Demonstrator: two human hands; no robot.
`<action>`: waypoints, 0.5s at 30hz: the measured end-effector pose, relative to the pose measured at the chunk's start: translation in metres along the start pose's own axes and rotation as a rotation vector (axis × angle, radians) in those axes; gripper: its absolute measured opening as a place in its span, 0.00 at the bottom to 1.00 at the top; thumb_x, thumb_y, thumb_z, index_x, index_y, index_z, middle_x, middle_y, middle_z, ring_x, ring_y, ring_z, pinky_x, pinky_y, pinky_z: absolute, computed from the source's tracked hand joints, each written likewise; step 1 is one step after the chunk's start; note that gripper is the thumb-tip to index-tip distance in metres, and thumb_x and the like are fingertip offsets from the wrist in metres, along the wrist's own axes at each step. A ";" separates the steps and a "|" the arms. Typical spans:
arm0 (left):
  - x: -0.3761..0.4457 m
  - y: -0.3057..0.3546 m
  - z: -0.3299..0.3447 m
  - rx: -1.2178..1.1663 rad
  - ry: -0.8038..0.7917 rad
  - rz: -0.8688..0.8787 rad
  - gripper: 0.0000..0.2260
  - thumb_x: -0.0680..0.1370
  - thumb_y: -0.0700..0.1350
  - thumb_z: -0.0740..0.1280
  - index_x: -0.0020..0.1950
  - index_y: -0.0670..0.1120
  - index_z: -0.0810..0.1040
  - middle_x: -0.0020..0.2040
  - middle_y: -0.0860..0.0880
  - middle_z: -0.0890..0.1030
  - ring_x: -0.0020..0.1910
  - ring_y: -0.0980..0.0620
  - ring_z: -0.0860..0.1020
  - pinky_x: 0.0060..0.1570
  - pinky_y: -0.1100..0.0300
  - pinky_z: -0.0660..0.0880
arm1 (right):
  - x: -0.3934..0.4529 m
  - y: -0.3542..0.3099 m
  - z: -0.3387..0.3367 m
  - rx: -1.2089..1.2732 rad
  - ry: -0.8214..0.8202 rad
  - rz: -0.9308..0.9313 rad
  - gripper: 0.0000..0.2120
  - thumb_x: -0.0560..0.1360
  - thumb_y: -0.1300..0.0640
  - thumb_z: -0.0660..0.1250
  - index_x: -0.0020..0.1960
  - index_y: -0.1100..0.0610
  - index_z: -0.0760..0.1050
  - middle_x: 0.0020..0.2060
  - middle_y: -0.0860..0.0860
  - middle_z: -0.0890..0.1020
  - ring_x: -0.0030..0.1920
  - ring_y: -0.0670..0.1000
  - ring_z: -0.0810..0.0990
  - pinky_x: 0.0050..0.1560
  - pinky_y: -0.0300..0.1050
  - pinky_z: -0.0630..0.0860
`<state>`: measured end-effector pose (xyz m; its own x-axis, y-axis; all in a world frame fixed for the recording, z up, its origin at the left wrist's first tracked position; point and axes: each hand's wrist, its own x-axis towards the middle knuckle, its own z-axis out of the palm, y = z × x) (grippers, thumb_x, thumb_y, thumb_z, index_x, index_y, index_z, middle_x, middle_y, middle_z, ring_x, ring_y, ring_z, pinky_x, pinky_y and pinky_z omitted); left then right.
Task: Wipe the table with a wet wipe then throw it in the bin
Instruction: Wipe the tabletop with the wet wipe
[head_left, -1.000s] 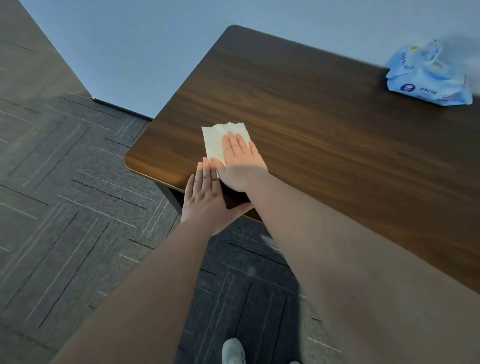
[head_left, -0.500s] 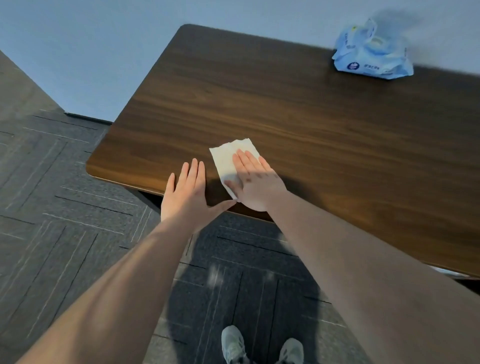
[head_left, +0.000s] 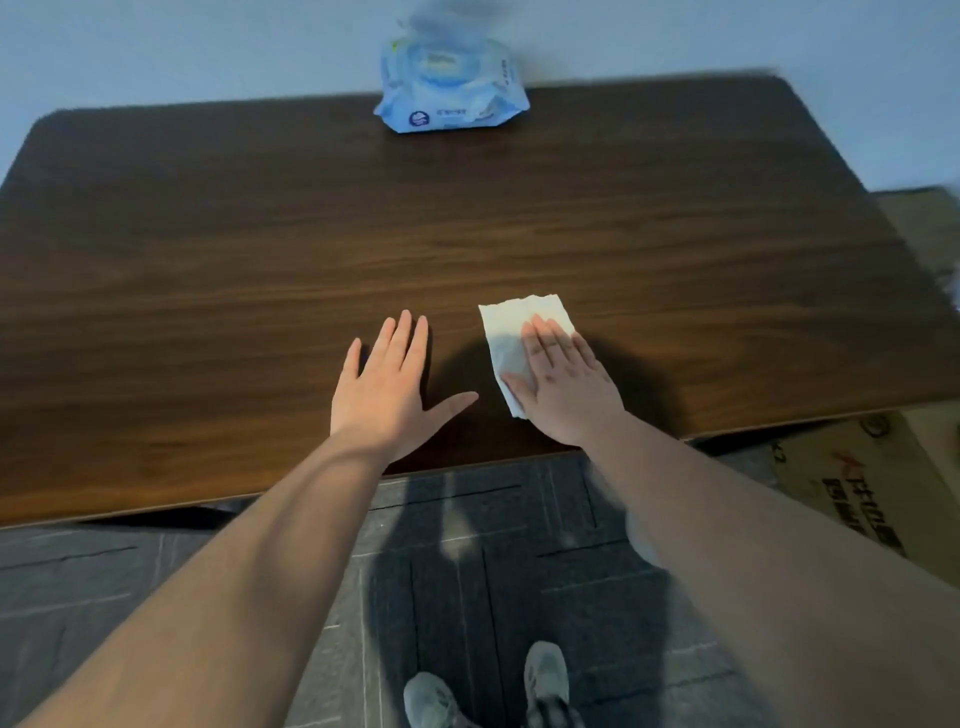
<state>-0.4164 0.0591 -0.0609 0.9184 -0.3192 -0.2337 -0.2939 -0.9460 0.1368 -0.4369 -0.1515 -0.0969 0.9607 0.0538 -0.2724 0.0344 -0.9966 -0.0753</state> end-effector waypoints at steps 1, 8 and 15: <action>0.008 0.017 0.001 0.002 -0.007 0.034 0.45 0.70 0.75 0.47 0.78 0.49 0.41 0.79 0.51 0.42 0.77 0.54 0.39 0.74 0.49 0.41 | -0.006 0.022 0.000 0.006 -0.002 0.046 0.35 0.78 0.35 0.38 0.77 0.54 0.37 0.78 0.52 0.42 0.77 0.52 0.39 0.75 0.51 0.39; 0.057 0.152 0.014 0.008 -0.055 0.269 0.42 0.71 0.74 0.49 0.78 0.53 0.41 0.79 0.52 0.42 0.77 0.53 0.40 0.74 0.49 0.40 | -0.056 0.178 0.002 0.070 -0.010 0.388 0.36 0.78 0.35 0.37 0.77 0.56 0.37 0.78 0.53 0.42 0.77 0.52 0.40 0.75 0.49 0.38; 0.090 0.289 0.030 0.103 -0.125 0.485 0.41 0.72 0.74 0.43 0.77 0.52 0.38 0.79 0.51 0.39 0.76 0.52 0.38 0.75 0.47 0.40 | -0.111 0.305 0.011 0.145 0.033 0.640 0.36 0.78 0.36 0.37 0.77 0.57 0.37 0.78 0.54 0.43 0.77 0.51 0.41 0.74 0.49 0.39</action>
<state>-0.4270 -0.2444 -0.0716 0.6332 -0.7212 -0.2811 -0.7088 -0.6861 0.1637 -0.5359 -0.4611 -0.1006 0.7871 -0.5510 -0.2773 -0.5820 -0.8123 -0.0377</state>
